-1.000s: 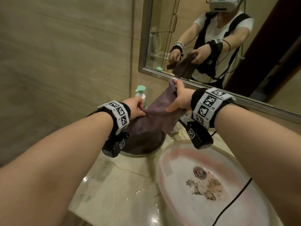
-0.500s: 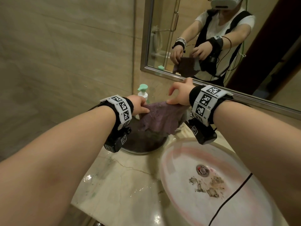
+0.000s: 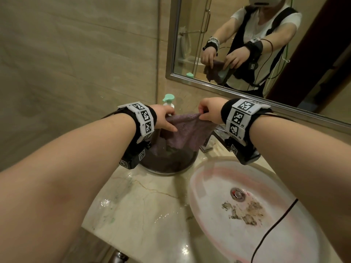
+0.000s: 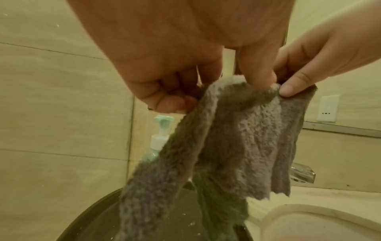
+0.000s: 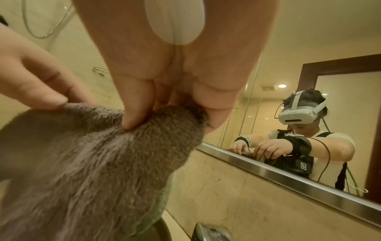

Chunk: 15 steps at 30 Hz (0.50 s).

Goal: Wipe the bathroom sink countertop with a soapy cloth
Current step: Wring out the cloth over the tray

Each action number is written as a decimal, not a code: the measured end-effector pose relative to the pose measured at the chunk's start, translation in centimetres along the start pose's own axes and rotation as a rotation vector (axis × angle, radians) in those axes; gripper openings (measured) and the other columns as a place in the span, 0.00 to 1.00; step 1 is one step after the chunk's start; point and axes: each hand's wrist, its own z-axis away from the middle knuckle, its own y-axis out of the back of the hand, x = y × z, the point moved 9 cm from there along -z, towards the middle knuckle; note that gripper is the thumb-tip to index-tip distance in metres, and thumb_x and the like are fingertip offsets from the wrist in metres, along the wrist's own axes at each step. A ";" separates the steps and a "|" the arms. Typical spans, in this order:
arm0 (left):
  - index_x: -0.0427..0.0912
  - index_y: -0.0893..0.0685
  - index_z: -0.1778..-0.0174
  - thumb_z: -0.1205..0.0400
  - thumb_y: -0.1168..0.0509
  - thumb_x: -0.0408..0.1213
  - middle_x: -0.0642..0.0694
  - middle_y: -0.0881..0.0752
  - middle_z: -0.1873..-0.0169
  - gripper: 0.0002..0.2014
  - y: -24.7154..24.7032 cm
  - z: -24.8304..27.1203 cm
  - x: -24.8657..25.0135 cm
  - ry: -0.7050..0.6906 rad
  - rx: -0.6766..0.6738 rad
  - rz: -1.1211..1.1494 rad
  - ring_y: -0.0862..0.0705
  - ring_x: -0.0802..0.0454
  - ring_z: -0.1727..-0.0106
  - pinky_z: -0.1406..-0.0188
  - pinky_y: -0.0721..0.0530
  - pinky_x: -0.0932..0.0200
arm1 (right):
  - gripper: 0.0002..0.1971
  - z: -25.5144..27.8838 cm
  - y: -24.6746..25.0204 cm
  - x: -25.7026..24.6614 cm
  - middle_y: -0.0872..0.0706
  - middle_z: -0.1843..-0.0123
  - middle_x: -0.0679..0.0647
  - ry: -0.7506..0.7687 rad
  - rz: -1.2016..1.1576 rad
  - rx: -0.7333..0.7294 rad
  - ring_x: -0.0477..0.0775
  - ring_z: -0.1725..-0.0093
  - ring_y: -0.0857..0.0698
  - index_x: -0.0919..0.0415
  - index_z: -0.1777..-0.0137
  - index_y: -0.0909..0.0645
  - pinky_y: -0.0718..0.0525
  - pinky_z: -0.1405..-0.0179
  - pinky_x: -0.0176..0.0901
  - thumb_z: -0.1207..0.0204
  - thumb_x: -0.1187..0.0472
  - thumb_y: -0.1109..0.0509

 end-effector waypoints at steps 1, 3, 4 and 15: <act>0.46 0.22 0.35 0.23 0.34 0.56 0.47 0.17 0.43 0.25 0.2 0.0 0.0 -0.002 0.003 0.004 0.19 0.47 0.42 0.40 0.21 0.55 | 0.15 0.1 0.1 0.0 0.17 0.36 0.56 0.011 -0.009 0.003 0.56 0.43 0.19 0.60 0.36 0.21 0.23 0.46 0.45 0.21 0.58 0.35; 0.44 0.20 0.37 0.19 0.43 0.57 0.45 0.17 0.43 0.23 0.5 0.3 -0.1 0.013 0.014 0.003 0.19 0.45 0.40 0.40 0.23 0.55 | 0.16 0.4 0.0 0.2 0.16 0.35 0.53 0.015 0.018 -0.034 0.56 0.37 0.18 0.56 0.34 0.21 0.23 0.43 0.43 0.20 0.56 0.36; 0.44 0.19 0.38 0.17 0.45 0.55 0.44 0.16 0.41 0.22 0.6 0.4 0.0 0.013 0.027 0.003 0.19 0.45 0.39 0.40 0.24 0.55 | 0.17 0.5 0.0 0.2 0.16 0.35 0.53 0.017 0.049 -0.054 0.56 0.36 0.18 0.55 0.33 0.21 0.23 0.42 0.43 0.19 0.54 0.38; 0.41 0.18 0.41 0.19 0.34 0.43 0.45 0.16 0.46 0.14 2.8 0.2 -0.2 -0.004 0.137 0.028 0.19 0.47 0.45 0.53 0.27 0.61 | 0.18 0.3 0.5 0.5 0.21 0.31 0.61 -0.037 0.065 -0.045 0.62 0.31 0.23 0.62 0.29 0.25 0.26 0.35 0.47 0.15 0.60 0.46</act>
